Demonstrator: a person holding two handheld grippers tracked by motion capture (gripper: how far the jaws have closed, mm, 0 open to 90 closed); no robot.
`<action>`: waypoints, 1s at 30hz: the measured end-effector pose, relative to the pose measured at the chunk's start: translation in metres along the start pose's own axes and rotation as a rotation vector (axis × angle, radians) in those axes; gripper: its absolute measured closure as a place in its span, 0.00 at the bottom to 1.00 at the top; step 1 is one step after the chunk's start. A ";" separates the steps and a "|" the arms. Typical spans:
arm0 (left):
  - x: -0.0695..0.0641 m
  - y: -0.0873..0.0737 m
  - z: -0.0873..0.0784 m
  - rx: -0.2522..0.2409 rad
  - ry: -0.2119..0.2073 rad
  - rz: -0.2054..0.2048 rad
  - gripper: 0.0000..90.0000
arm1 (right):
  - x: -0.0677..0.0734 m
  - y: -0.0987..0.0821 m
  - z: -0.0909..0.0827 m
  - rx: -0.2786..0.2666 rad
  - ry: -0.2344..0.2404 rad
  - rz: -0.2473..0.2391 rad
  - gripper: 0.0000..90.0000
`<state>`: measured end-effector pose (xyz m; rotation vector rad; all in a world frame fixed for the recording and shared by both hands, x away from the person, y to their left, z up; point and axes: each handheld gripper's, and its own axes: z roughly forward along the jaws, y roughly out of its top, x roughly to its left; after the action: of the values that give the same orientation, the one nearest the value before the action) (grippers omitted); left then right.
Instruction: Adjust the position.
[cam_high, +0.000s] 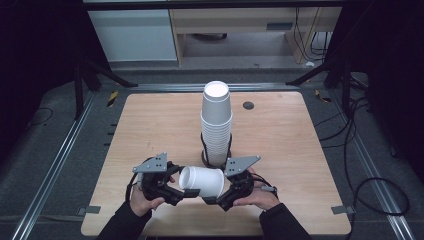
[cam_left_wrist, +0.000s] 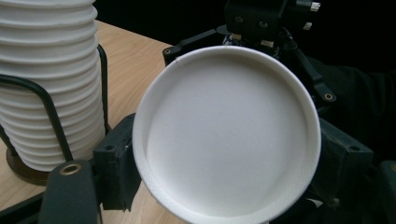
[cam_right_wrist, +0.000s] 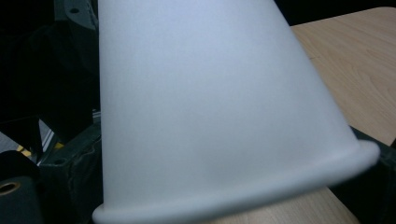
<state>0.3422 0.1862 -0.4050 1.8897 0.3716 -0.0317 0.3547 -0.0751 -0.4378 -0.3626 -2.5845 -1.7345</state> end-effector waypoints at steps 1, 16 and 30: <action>0.000 0.000 0.000 0.003 -0.001 0.002 0.24 | 0.000 0.000 0.002 0.000 0.009 -0.005 0.05; 0.000 -0.001 0.003 0.018 0.002 0.009 0.24 | -0.003 -0.002 0.005 0.013 0.039 -0.005 0.09; 0.007 0.005 -0.017 0.093 0.082 0.020 0.16 | -0.011 0.000 -0.015 0.069 -0.055 -0.046 0.09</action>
<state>0.3473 0.2024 -0.3961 1.9903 0.4131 0.0426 0.3634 -0.0910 -0.4337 -0.3570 -2.7036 -1.6671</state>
